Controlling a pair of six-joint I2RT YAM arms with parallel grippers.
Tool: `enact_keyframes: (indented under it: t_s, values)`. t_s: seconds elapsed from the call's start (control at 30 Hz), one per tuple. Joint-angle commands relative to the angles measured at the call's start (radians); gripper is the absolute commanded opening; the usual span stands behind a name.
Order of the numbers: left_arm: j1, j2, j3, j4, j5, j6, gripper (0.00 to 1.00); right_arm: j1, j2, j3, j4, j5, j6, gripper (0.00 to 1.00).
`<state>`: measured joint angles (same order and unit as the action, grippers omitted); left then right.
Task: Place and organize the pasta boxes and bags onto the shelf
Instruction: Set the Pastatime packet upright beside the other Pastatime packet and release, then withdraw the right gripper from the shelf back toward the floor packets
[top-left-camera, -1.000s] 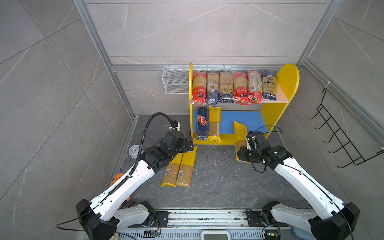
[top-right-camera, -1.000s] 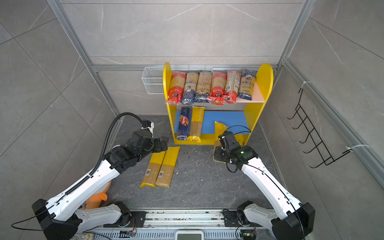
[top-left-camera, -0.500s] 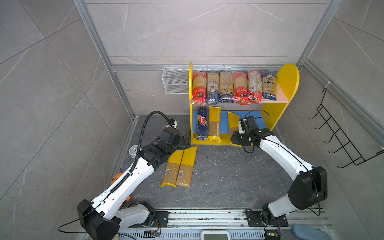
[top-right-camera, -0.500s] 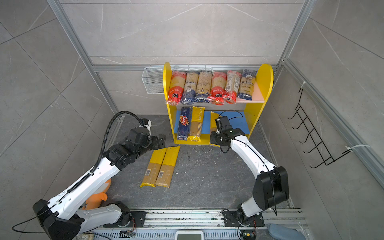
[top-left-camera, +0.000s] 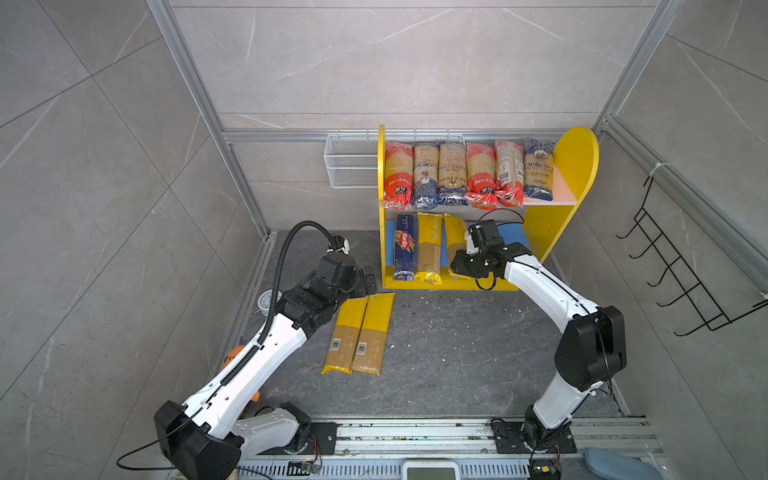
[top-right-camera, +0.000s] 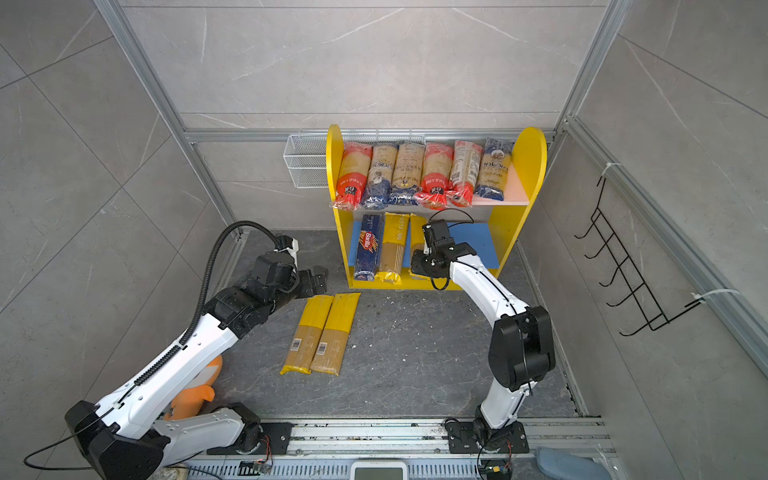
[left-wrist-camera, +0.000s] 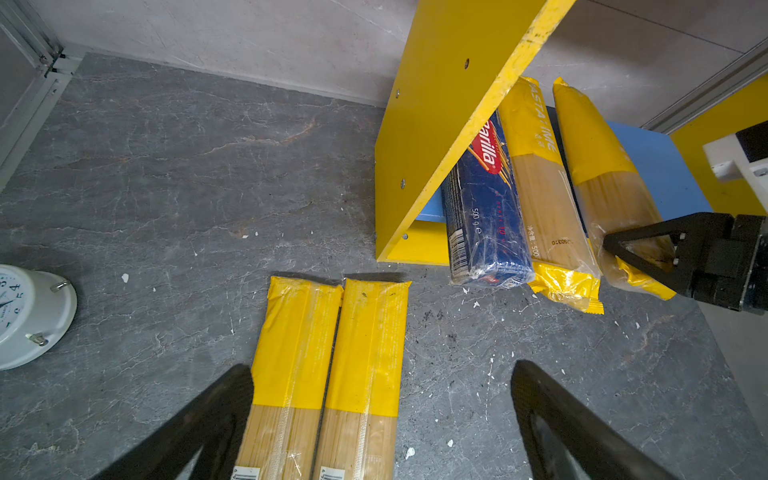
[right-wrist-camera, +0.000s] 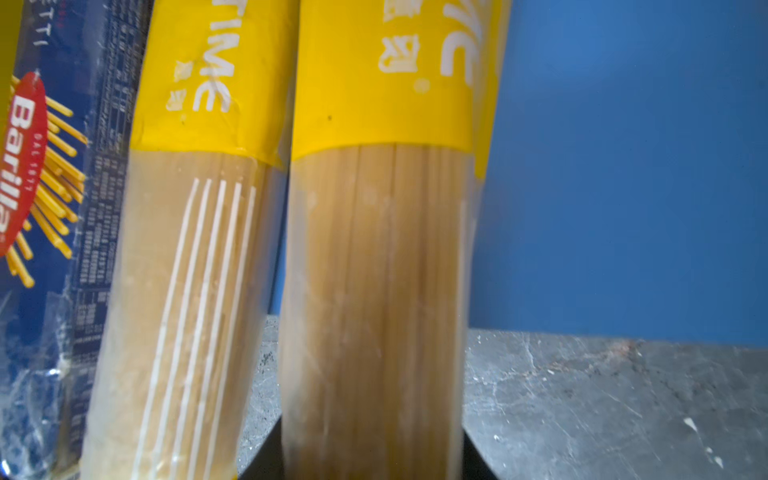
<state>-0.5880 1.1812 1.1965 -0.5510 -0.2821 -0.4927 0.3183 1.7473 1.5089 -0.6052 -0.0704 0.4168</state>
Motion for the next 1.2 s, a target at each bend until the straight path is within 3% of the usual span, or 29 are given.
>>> enact_keyframes:
  t_s: [0.0, 0.23, 0.27, 0.33, 0.4, 0.47, 0.57, 0.93, 1.17]
  values:
    - [0.011, -0.025, -0.01, 0.025, 0.008, 0.025, 1.0, -0.002, 0.013, 0.063, 0.099, -0.013, -0.018, 0.0]
    - [0.019, -0.047, -0.024, 0.021, 0.008, 0.021, 1.0, -0.002, 0.047, 0.08, 0.093, -0.048, -0.003, 0.0]
    - [0.018, -0.05, -0.028, 0.02, 0.008, 0.022, 1.0, -0.003, 0.046, 0.082, 0.09, -0.053, -0.001, 0.04]
    - [0.019, -0.056, -0.032, 0.018, 0.009, 0.019, 1.0, -0.002, 0.041, 0.076, 0.088, -0.058, 0.005, 0.22]
    - [0.019, -0.061, -0.035, 0.017, 0.009, 0.02, 1.0, -0.002, 0.026, 0.065, 0.09, -0.057, 0.008, 0.48]
    - [0.02, -0.067, -0.035, 0.015, 0.009, 0.02, 1.0, -0.002, 0.002, 0.05, 0.091, -0.046, 0.008, 0.63]
    - [0.021, -0.075, -0.04, 0.016, 0.012, 0.019, 1.0, -0.002, -0.03, 0.034, 0.083, -0.033, 0.006, 0.75]
    - [0.022, -0.123, -0.063, 0.012, 0.035, 0.0, 1.0, -0.002, -0.139, -0.049, 0.029, -0.021, 0.01, 0.8]
    - [0.022, -0.187, -0.082, -0.016, 0.05, -0.025, 1.0, 0.0, -0.234, -0.177, 0.019, -0.082, 0.039, 0.8]
